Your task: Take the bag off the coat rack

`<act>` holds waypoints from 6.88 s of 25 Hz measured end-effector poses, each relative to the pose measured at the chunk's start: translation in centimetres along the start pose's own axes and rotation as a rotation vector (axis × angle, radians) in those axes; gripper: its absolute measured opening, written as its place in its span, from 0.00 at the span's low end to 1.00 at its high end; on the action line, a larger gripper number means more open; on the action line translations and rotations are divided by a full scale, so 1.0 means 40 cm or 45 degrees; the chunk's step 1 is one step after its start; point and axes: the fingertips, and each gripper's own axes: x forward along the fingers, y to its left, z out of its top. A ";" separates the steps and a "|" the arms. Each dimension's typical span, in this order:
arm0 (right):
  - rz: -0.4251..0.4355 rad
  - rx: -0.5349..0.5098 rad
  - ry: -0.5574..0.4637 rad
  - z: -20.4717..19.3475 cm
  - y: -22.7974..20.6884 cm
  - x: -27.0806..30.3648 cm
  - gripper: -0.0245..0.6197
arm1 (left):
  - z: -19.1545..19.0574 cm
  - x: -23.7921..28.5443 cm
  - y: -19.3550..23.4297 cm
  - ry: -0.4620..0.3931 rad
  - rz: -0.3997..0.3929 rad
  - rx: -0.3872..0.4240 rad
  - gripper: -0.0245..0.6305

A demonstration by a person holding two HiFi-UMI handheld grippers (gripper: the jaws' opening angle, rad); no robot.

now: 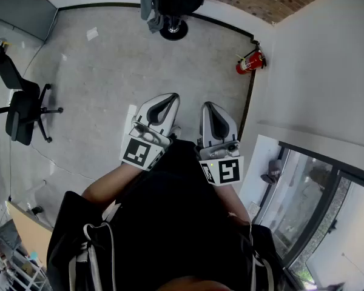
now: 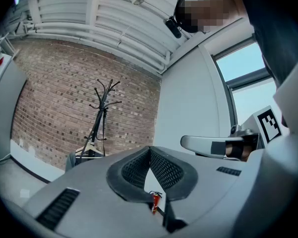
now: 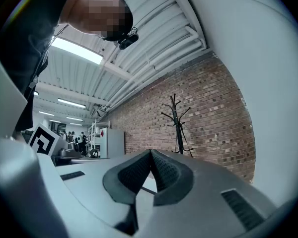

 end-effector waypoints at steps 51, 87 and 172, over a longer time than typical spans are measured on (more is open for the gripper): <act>-0.072 -0.072 0.087 -0.027 -0.220 0.777 0.07 | 0.082 0.456 0.643 0.035 0.008 0.045 0.07; 0.034 0.001 0.023 -0.016 -0.764 1.206 0.07 | 0.120 0.986 0.895 -0.063 0.329 0.117 0.07; -0.051 0.123 0.003 0.090 -0.963 1.640 0.07 | 0.290 1.271 1.164 -0.097 0.579 0.123 0.07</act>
